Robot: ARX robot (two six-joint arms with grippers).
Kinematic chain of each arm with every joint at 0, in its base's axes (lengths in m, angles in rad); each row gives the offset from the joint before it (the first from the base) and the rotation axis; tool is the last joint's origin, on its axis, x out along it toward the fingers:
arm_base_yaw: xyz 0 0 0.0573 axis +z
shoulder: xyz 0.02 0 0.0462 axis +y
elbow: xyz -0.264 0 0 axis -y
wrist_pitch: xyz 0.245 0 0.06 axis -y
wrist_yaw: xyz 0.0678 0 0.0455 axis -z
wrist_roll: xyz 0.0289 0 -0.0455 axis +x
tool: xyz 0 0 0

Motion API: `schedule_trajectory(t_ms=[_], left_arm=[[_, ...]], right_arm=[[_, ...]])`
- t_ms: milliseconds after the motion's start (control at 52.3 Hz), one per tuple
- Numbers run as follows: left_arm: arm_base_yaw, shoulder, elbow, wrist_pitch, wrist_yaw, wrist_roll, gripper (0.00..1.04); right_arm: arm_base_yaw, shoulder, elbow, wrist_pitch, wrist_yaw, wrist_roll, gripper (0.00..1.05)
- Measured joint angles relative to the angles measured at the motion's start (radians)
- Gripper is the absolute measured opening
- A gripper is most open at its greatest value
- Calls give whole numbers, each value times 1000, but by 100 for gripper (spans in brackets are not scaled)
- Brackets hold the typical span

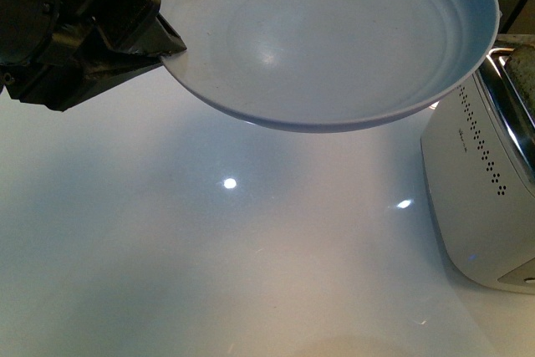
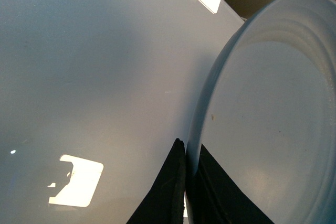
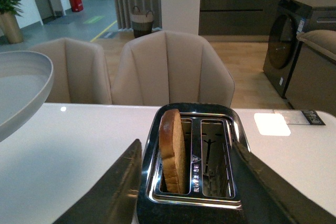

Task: Left arm holds plate, right arm toasts bread

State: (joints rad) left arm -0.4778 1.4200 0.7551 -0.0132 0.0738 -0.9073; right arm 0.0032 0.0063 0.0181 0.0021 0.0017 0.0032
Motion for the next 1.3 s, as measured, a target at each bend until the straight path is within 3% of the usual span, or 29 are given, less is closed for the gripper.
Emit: schedule_trajectory(t_ms=[249,363,402,478,689,822,937,1052,1301], left_arm=[[0,0,0,0,0,0,3],[-1,0,1,-3,-11,1,3],[-11,0,25,-73,-108,26,3],[-12,0,37,-110,-183,49,3],[45,-15,37,-87,-148,80,3],[137,-40,37,-43,-74,129,3],[262,-47,-8,43,27,223,3],[443,11,-106,162,167,385,3],[694,267,-231,354,327,645,3]], right_arm=[[0,0,0,0,0,0,96],[0,0,0,0,0,0,96],[0,0,0,0,0,0,96],[0,0,0,0,-2,0,96],[0,-1,0,0,-2,0,96],[0,-1,0,0,-1,0,96],[0,-1,0,0,-2,0,96],[0,-1,0,0,-1,0,96],[0,-1,0,0,-1,0,96]])
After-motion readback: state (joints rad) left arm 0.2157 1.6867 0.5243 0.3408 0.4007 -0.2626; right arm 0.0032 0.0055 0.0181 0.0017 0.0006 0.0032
